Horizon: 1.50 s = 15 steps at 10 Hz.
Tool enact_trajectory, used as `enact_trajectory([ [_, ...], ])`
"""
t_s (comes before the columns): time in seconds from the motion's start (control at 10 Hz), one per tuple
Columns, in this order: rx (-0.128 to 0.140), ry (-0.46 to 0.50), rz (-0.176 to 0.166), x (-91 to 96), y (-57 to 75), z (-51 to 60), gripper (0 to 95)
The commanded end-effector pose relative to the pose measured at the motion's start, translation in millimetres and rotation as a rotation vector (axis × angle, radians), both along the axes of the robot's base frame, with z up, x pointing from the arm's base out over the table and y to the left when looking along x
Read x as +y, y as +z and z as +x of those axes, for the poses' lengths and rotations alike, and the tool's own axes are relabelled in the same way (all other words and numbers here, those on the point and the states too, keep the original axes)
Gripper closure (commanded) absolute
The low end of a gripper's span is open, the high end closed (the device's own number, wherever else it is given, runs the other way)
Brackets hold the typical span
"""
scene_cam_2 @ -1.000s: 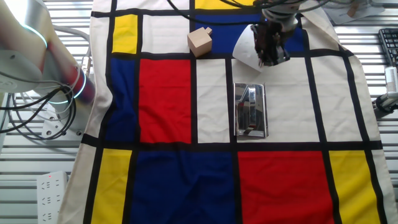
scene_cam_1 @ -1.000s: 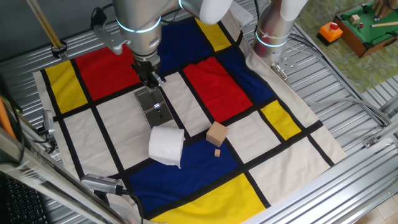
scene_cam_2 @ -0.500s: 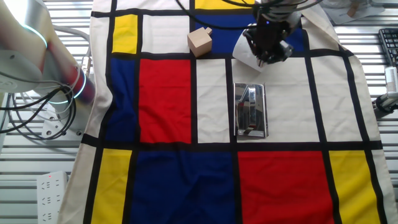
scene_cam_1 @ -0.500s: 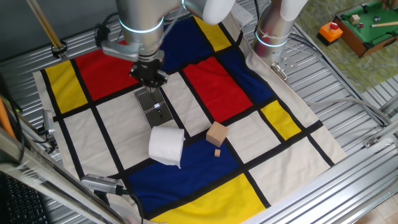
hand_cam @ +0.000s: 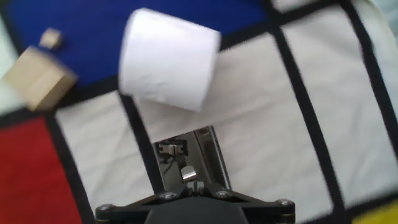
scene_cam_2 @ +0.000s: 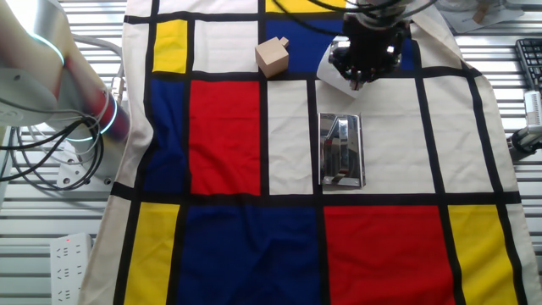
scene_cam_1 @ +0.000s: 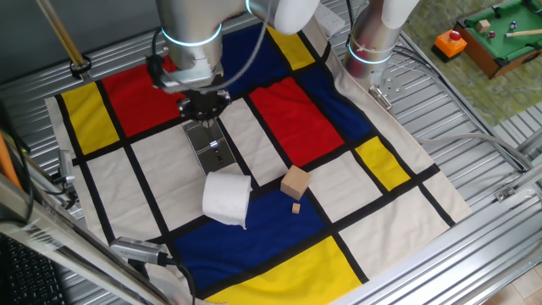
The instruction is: Put the toilet paper on its holder
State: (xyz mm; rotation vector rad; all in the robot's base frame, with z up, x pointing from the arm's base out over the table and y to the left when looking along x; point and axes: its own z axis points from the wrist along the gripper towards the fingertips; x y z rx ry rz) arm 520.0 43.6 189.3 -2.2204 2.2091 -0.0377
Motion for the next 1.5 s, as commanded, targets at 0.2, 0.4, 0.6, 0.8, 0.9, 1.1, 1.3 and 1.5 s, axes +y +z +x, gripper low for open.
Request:
enact_trajectory([
  [0.2, 0.069, 0.631, 0.017, 18.2, -2.8, 4.2, 95.0],
  [0.4, 0.062, 0.659, 0.021, 34.1, 2.9, 11.5, 95.0],
  [0.6, 0.057, 0.647, 0.023, 47.8, 6.9, 13.4, 95.0],
  [0.8, 0.037, 0.644, 0.023, 55.9, 8.7, 10.2, 95.0],
  [0.9, 0.030, 0.647, 0.025, 58.9, 9.2, 9.3, 95.0],
  [1.1, 0.029, 0.659, 0.041, 67.1, 10.0, 9.9, 95.0],
  [1.3, 0.028, 0.661, 0.038, 77.5, 8.3, 9.8, 95.0],
  [1.5, 0.026, 0.657, 0.028, 87.2, 4.5, 7.6, 95.0],
])
